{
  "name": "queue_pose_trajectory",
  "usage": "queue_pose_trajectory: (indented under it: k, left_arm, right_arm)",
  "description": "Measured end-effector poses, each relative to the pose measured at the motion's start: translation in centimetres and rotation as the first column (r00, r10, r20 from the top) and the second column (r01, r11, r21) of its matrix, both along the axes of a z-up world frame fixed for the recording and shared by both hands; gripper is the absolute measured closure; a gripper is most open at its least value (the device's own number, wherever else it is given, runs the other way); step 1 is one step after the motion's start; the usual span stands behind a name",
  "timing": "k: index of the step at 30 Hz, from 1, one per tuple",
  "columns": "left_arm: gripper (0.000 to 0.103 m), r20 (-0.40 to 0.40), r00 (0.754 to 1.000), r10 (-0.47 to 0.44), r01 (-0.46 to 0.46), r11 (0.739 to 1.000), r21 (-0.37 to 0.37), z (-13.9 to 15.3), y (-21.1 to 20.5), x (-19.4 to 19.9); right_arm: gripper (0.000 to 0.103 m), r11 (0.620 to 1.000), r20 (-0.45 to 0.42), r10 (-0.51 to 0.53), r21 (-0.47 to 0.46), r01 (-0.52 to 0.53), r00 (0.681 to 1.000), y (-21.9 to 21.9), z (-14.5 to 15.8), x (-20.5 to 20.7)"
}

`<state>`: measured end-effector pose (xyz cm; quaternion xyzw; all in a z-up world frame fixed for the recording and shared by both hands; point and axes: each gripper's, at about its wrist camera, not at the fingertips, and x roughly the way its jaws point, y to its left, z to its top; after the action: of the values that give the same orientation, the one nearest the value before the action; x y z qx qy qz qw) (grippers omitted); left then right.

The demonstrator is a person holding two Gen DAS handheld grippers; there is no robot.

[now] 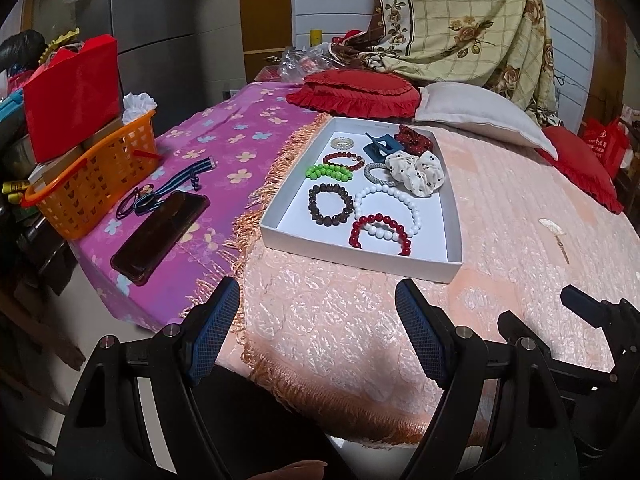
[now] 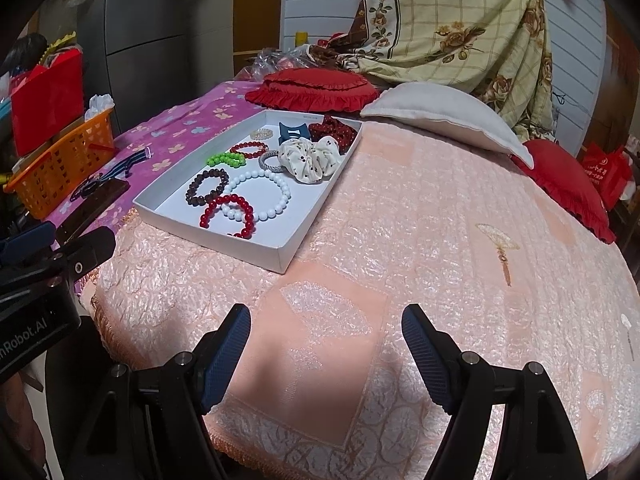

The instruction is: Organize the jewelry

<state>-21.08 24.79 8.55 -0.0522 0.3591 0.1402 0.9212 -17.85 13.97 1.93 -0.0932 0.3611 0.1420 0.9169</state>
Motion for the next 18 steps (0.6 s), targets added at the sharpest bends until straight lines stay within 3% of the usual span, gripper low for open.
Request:
queue_pose_trajectory:
  k: [18]
  left_arm:
    - [0.023, -0.002, 1.0, -0.012, 0.012, 1.0, -0.007, -0.01, -0.07, -0.07]
  right_arm:
    - [0.027, 1.0, 0.032, -0.011, -0.001, 0.011, 0.999, -0.03, 0.87, -0.28]
